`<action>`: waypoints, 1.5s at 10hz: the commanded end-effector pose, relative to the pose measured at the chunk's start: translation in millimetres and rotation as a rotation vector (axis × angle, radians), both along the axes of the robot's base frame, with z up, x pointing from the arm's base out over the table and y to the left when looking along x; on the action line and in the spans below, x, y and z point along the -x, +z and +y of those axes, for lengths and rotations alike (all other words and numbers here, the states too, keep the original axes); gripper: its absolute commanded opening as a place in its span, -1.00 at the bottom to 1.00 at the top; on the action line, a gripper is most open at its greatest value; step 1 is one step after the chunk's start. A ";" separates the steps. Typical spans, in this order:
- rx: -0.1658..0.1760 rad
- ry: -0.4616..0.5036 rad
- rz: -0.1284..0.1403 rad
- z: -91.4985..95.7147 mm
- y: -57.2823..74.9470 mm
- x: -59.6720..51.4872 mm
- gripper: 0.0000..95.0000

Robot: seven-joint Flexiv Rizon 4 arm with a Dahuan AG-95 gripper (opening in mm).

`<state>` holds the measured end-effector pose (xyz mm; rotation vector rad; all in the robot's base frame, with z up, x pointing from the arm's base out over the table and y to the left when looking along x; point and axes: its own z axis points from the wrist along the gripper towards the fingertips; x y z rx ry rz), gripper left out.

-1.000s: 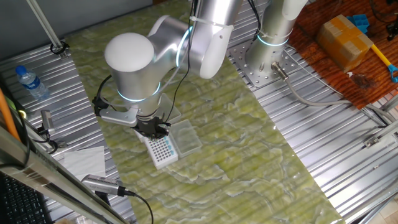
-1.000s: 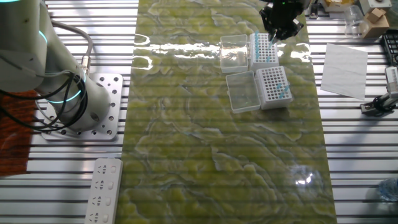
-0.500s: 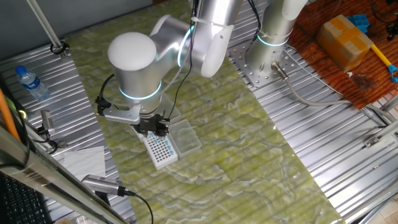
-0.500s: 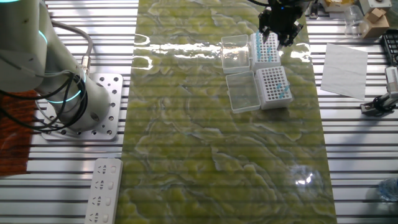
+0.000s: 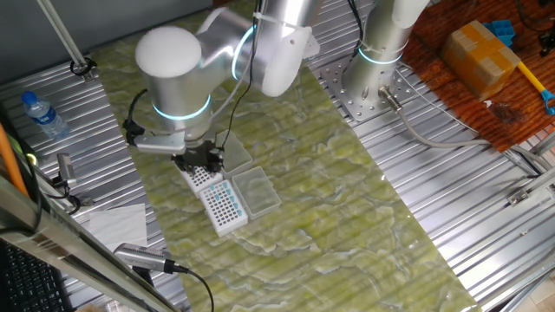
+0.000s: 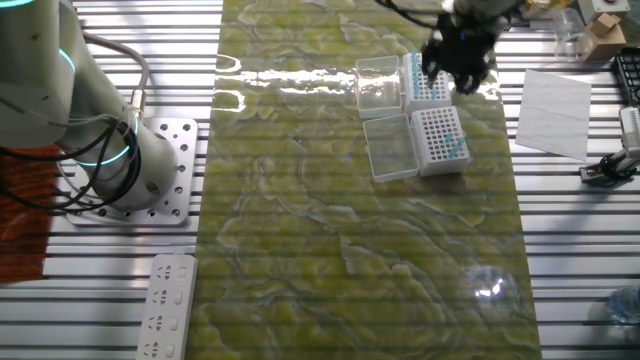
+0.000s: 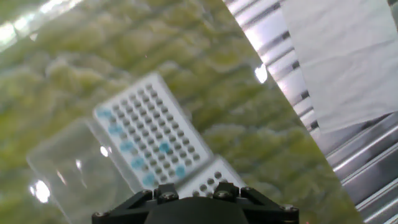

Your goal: Transfer all medium pipette tips from one holder to another

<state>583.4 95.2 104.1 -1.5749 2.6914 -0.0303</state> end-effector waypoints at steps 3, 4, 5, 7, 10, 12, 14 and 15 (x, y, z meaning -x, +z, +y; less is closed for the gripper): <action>0.023 0.048 -0.007 -31.9 -7.5 -11.7 -0.20; 0.024 0.057 -0.012 -38.5 -10.0 -13.2 -0.20; 0.026 0.063 -0.015 -41.8 -11.8 -13.6 -0.20; 0.028 0.067 -0.017 -43.0 -14.7 -13.9 -0.20; 0.029 0.075 -0.017 -45.1 -18.3 -12.6 -0.20; 0.025 0.071 -0.017 -46.9 -20.9 -9.2 -0.60; 0.024 0.071 -0.019 -48.5 -23.6 -5.7 -0.60; 0.023 0.074 -0.022 -49.0 -24.9 -4.5 -0.60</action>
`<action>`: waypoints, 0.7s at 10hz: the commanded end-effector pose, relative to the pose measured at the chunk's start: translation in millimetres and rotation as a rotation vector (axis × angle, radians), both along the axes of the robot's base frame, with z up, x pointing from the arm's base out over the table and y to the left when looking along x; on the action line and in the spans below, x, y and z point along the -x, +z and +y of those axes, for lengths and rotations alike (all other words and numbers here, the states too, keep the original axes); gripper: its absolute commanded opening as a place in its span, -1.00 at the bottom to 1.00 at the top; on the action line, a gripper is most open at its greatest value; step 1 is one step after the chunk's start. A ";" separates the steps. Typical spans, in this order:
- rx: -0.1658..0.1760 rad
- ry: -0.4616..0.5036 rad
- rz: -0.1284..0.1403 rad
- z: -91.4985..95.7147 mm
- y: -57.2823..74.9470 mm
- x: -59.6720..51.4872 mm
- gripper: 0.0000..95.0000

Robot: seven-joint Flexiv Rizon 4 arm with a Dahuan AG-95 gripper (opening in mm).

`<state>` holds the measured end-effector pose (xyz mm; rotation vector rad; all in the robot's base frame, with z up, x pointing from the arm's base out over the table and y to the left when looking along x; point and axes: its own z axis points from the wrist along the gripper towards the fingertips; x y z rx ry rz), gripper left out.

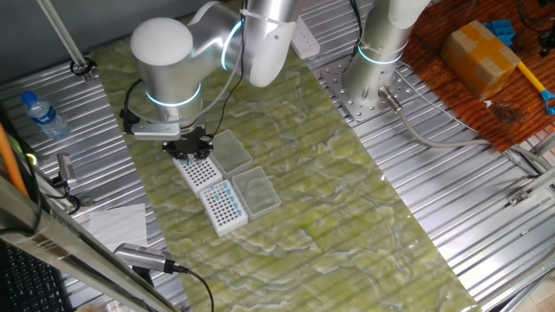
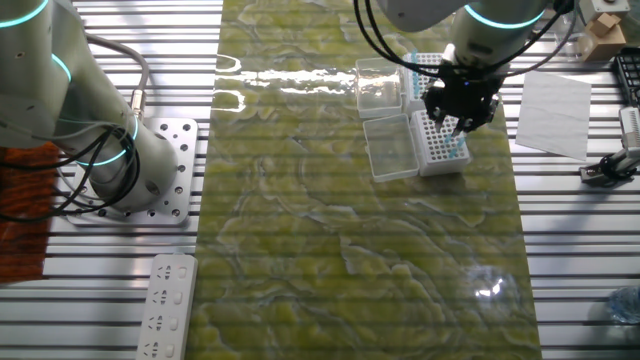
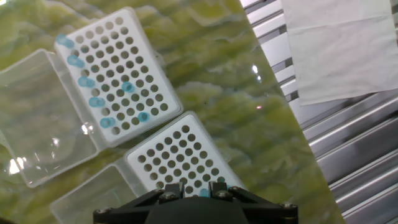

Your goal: Transfer all medium pipette tips from one holder to another

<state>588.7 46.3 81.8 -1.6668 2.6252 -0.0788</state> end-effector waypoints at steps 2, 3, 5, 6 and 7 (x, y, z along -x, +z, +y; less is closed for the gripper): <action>-0.001 0.011 -0.005 -0.2 -3.0 0.9 -0.60; -0.001 0.014 -0.007 -0.2 -2.9 0.8 -0.60; 0.002 0.024 -0.010 -0.1 1.3 -3.0 -0.60; 0.006 0.030 -0.009 0.0 4.4 -6.1 -0.60; 0.007 0.030 -0.010 0.4 4.6 -7.0 -0.60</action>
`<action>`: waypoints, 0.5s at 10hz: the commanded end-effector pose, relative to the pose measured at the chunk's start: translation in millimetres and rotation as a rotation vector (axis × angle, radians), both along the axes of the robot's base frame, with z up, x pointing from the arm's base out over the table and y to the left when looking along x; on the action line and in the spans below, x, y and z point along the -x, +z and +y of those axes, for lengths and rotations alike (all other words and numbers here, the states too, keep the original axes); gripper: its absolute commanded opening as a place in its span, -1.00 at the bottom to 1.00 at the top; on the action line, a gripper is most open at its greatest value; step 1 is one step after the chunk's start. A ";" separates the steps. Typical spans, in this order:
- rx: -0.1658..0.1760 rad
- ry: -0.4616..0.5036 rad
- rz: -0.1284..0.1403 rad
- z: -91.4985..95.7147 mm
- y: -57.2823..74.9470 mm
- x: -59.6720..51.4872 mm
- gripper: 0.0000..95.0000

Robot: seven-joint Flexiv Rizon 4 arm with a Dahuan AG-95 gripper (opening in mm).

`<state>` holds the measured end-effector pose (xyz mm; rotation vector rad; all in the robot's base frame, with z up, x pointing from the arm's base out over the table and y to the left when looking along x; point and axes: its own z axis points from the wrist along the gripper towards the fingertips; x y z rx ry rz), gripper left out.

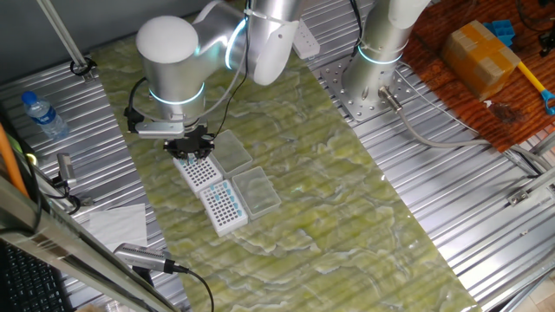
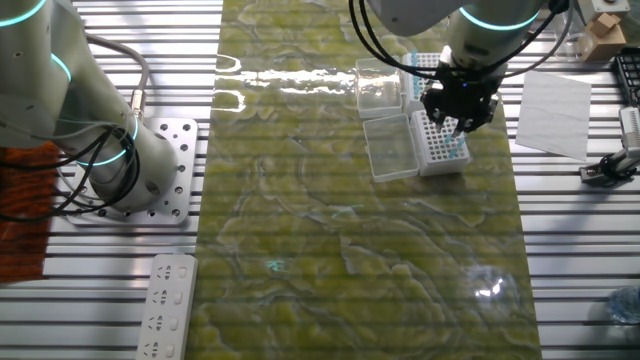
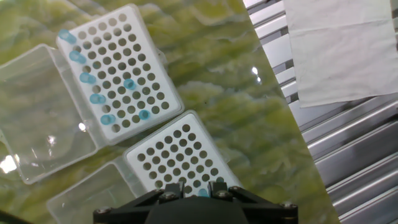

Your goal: Transfer all medium pipette tips from one holder to another

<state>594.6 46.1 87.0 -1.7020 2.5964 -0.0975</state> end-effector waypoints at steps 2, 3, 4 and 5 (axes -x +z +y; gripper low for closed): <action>-0.002 0.002 -0.001 0.3 -2.5 -1.3 -0.60; -0.001 0.004 -0.003 0.1 -3.5 -1.4 -0.60; -0.002 0.006 -0.003 0.0 -4.1 -1.4 -0.60; -0.002 0.008 -0.004 -0.2 -4.6 -1.4 -0.60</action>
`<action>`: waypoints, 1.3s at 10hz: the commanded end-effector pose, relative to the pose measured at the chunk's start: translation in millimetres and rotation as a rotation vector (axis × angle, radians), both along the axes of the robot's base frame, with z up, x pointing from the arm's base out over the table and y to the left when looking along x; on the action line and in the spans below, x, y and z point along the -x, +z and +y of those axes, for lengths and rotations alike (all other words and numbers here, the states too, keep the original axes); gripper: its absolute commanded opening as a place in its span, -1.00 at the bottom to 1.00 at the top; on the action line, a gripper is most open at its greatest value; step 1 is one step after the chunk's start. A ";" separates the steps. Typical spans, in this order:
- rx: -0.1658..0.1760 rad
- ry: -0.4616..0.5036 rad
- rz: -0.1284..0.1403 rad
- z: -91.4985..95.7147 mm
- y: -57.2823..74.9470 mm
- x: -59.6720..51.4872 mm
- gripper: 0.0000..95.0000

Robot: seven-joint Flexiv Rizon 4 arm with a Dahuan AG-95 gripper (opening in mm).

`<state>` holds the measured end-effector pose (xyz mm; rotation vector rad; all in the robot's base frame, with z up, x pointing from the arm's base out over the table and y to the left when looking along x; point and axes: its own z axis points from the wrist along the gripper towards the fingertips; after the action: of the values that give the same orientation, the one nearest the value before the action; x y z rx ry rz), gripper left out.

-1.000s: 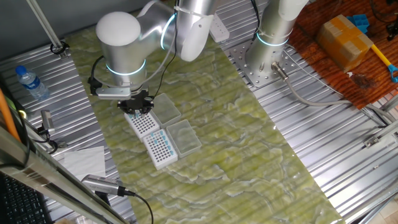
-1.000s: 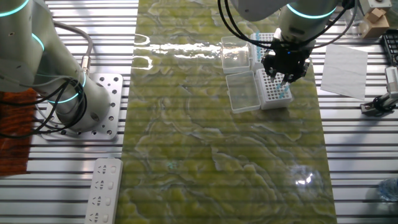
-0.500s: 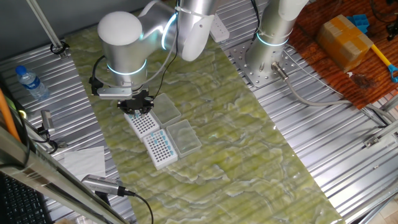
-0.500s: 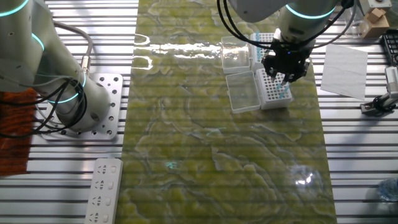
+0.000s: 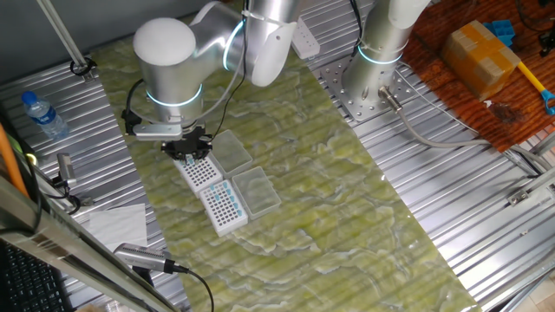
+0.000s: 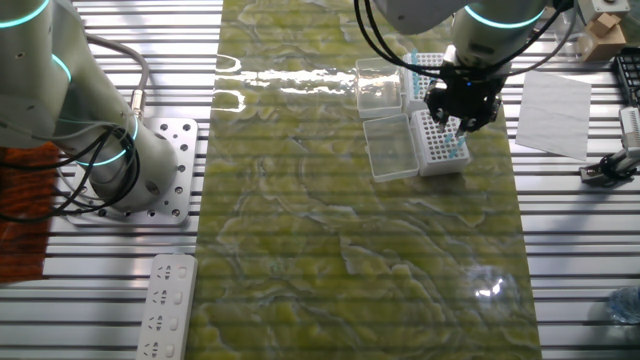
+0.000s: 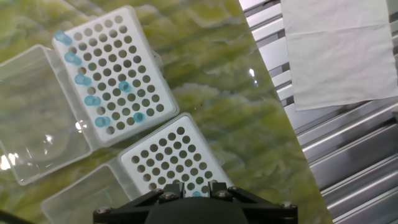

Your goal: Transfer all medium pipette tips from one holder to another

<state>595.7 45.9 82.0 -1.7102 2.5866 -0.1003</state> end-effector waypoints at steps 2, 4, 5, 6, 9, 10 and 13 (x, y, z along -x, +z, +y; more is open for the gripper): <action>-0.002 0.002 -0.002 -0.6 -1.4 0.6 -0.60; -0.002 0.002 -0.002 -1.5 -3.0 2.3 -0.60; -0.003 0.002 -0.004 -2.5 -4.5 4.4 -0.60; -0.003 0.002 -0.004 -2.7 -4.8 4.7 -0.60; -0.005 0.007 -0.008 -4.1 -5.6 6.6 -1.00; -0.003 0.008 -0.008 -4.7 -5.2 6.8 -1.00; 0.008 0.032 -0.005 -13.4 -0.1 10.1 -1.00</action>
<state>586.0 33.0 81.3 -1.7502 2.5582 -0.1138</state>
